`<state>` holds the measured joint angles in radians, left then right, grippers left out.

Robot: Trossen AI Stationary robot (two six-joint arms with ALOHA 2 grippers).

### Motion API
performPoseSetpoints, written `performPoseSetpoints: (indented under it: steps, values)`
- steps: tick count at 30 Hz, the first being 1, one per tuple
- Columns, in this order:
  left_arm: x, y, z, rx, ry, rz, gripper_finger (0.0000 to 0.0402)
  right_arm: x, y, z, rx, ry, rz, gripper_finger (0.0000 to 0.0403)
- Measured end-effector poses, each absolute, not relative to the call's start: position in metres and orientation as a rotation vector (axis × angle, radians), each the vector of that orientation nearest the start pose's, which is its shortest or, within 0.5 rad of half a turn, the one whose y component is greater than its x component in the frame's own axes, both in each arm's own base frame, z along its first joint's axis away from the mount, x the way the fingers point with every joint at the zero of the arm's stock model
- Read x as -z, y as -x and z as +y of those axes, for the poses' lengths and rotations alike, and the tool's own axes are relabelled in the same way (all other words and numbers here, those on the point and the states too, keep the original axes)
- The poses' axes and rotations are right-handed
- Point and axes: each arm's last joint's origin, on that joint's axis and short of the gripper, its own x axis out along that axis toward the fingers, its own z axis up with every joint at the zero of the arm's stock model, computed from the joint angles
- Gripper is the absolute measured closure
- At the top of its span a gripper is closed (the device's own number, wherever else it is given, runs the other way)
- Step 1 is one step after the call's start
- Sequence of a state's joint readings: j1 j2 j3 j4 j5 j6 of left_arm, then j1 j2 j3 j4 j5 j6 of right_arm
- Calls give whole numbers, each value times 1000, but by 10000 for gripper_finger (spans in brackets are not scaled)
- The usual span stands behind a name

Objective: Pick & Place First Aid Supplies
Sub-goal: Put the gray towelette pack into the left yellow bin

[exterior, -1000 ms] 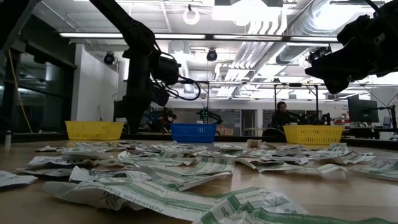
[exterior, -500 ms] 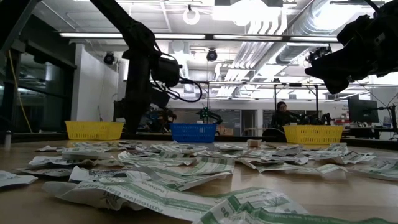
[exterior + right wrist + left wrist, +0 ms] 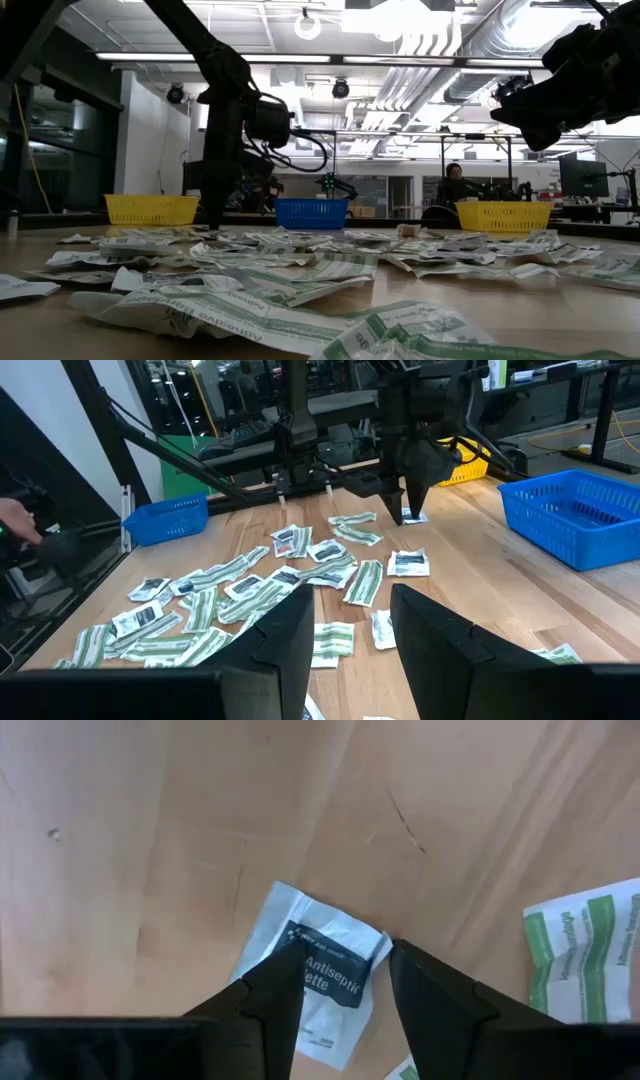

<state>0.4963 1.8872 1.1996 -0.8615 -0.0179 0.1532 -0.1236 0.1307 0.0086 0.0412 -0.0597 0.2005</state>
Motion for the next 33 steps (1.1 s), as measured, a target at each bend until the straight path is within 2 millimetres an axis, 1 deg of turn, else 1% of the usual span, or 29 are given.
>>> performPoseSetpoints:
  steps: [3,6,8,14,15,18,22,30,33]
  values:
    - [-147,-292,159,-307,231,1554,254,-160,-104,-11,72,-208,74,274]
    - [-146,-291,159,-319,221,1561,271,-160,-104,-11,71,-208,74,274]
    - [-146,-291,159,-323,221,1564,294,-160,-104,-11,71,-208,74,274]
    - [-146,-290,160,-359,241,1569,385,-160,-104,-11,72,-208,74,274]
    - [-146,-290,160,-358,242,1570,392,-160,-104,-11,72,-208,74,274]
    - [-147,-291,160,-365,248,1576,392,-160,-104,-11,72,-208,74,274]
    - [-156,-291,162,-386,241,1640,398,-160,-104,-11,71,-208,74,274]
    - [-193,-296,179,-501,261,1628,400,-160,-104,-11,72,-208,74,274]
    - [-204,-292,188,-550,293,1631,400,-160,-104,-11,72,-208,74,274]
